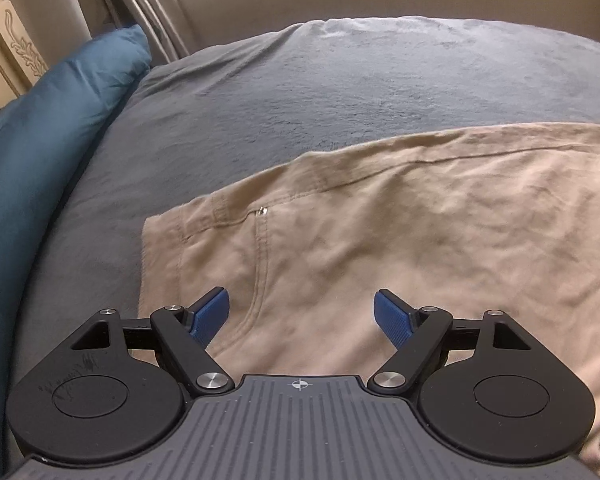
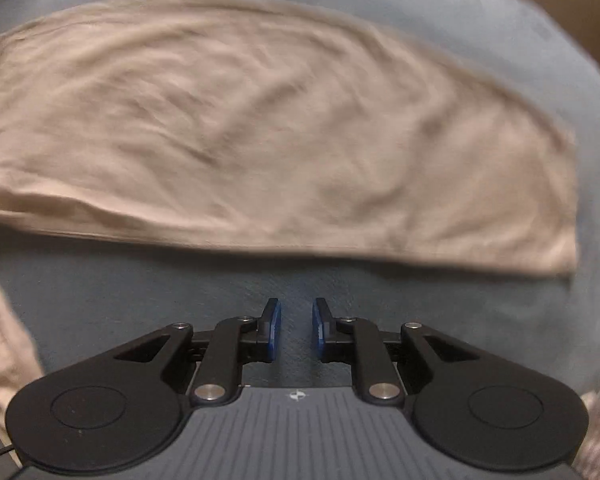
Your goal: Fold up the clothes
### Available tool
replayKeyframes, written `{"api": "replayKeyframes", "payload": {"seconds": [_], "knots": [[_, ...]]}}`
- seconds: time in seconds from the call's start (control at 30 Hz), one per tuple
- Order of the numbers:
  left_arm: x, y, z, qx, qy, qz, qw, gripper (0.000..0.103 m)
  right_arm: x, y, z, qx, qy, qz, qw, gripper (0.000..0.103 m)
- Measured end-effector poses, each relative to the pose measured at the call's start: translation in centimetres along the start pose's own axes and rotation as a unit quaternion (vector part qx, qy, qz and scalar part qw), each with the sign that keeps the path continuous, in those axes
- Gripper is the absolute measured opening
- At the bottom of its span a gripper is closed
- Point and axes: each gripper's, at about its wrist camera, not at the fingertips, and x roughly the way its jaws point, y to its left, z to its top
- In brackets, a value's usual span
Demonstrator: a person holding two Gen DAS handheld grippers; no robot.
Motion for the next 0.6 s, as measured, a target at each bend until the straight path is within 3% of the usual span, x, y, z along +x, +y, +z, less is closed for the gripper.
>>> {"api": "replayKeyframes", "payload": {"seconds": [0.13, 0.23, 0.33, 0.47, 0.6], "knots": [[-1.6, 0.0, -1.3, -0.007, 0.016, -0.003, 0.9998, 0.080, -1.3, 6.9, 2.8, -0.033, -0.071, 0.101, 0.992, 0.017], [-3.1, 0.4, -2.5, -0.028, 0.031, -0.009, 0.9991, 0.081, 1.1, 12.0, 3.7, -0.073, -0.070, 0.131, 0.986, 0.017], [-4.7, 1.4, -4.3, -0.055, 0.045, -0.017, 0.9973, 0.081, 2.7, 13.6, 1.9, -0.090, -0.048, 0.108, 0.989, 0.018], [-7.6, 3.2, -7.6, -0.101, 0.053, -0.030, 0.9930, 0.081, 1.9, 10.9, -2.2, -0.048, -0.005, 0.058, 0.997, 0.019], [-10.9, 3.8, -10.5, -0.121, 0.036, -0.054, 0.9906, 0.081, -2.1, 8.6, -5.2, 0.005, -0.035, 0.062, 0.997, 0.019]]}}
